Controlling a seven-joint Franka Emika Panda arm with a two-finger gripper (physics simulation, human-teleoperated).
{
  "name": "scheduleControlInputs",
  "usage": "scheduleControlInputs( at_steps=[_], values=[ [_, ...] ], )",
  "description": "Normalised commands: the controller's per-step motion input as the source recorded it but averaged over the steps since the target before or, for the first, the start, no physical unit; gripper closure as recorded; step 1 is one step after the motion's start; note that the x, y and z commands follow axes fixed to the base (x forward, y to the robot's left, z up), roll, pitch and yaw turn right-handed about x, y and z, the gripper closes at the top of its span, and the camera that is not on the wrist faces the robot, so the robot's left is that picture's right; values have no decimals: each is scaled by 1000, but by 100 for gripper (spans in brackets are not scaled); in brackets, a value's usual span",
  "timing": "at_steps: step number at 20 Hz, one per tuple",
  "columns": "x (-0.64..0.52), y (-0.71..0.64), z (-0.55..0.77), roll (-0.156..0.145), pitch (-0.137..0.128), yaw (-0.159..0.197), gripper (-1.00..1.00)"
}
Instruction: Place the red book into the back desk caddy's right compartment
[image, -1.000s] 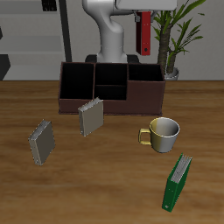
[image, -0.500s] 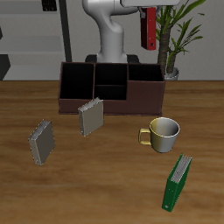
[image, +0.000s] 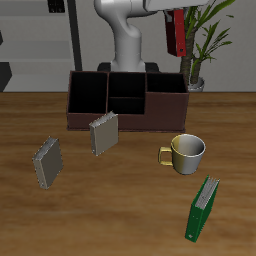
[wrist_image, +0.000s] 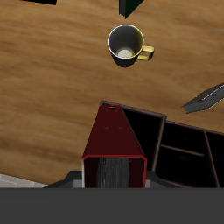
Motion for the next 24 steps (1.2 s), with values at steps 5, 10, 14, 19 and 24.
scheduleControlInputs(
  at_steps=[5, 10, 14, 19, 24],
  values=[
    [4, -127, -73, -26, 16, -4, 100],
    [28, -171, -55, -36, 8, -21, 100],
    [13, -48, -81, -9, 11, -3, 100],
    [25, -1, -145, 3, 24, 11, 100],
    [18, -43, -103, 7, 10, 20, 100]
  ],
)
